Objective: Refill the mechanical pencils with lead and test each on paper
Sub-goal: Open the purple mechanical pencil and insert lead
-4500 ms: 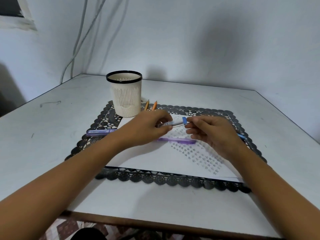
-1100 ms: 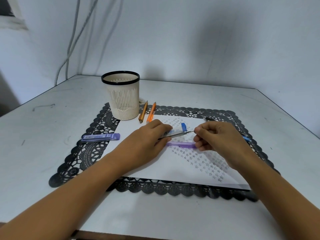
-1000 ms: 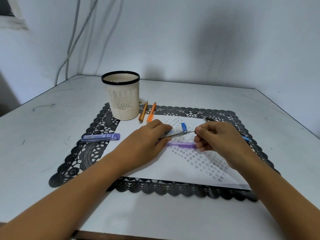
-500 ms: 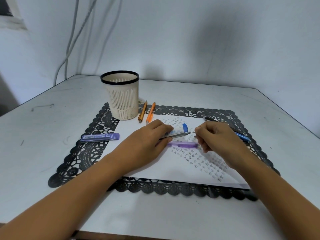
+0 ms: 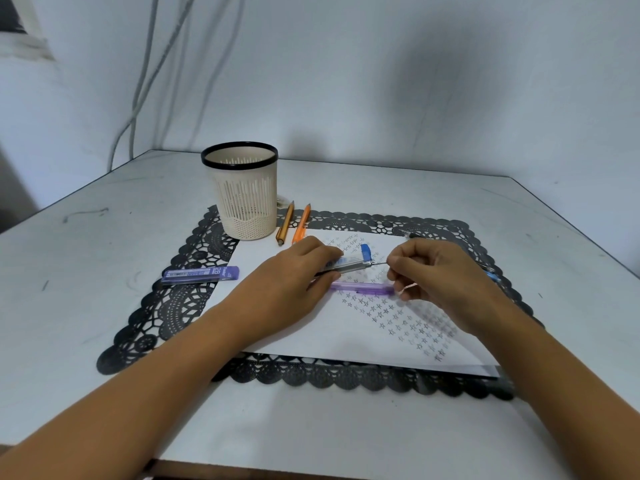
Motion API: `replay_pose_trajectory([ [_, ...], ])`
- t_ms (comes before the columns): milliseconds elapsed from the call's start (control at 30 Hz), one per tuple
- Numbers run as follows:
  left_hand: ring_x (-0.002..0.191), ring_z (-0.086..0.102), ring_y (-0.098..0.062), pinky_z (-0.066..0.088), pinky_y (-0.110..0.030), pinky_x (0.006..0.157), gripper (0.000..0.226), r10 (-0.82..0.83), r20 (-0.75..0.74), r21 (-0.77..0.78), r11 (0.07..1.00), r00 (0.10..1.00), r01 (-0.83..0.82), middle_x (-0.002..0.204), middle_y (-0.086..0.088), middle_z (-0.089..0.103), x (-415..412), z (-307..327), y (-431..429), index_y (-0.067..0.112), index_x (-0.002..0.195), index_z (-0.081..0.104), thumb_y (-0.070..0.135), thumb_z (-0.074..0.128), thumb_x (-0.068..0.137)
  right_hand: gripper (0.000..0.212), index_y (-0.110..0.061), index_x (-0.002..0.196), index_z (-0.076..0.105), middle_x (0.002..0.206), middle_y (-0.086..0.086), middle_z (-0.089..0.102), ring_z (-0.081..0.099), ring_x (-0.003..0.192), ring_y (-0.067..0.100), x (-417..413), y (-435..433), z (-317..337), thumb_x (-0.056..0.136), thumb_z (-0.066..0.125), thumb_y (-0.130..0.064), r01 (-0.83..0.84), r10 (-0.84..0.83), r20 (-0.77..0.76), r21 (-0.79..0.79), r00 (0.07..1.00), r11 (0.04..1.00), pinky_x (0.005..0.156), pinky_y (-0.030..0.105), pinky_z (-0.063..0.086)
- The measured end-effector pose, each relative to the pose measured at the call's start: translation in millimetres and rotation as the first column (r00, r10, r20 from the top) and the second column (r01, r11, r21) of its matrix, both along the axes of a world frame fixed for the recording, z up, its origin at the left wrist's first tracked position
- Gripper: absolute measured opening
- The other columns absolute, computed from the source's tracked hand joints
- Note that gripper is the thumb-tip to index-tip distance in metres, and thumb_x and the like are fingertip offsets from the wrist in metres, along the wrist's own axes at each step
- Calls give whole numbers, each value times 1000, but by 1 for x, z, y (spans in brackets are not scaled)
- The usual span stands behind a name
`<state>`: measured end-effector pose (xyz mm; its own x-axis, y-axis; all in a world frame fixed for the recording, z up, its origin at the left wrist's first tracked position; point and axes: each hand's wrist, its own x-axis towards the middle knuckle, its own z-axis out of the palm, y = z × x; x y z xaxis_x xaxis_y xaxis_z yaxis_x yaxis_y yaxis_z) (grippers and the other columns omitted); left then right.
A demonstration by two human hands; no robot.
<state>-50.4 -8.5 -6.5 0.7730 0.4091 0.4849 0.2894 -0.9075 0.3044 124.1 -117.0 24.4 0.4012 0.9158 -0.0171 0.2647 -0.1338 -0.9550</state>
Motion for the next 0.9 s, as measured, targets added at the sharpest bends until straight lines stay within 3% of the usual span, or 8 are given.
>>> replay_pose_trajectory([
  [600,83,60,-20,53,-37,69,45,-26,-17,-9,1000,1000,26,101,-2,59,0,1,-3,11,112,58,39,35,86,10,-9,77,64,62,-2,59,54,50,2,1,-1,2,86,60,-11,27,-26,126,-7,992,1000,53,20,45],
  [900,84,60,-20,53,-37,69,46,-14,-23,-9,1000,1000,14,102,-2,59,0,1,-3,12,113,58,40,34,86,11,-9,78,62,66,2,59,54,54,8,1,-2,4,88,57,-10,62,-59,111,-21,992,998,54,23,45],
])
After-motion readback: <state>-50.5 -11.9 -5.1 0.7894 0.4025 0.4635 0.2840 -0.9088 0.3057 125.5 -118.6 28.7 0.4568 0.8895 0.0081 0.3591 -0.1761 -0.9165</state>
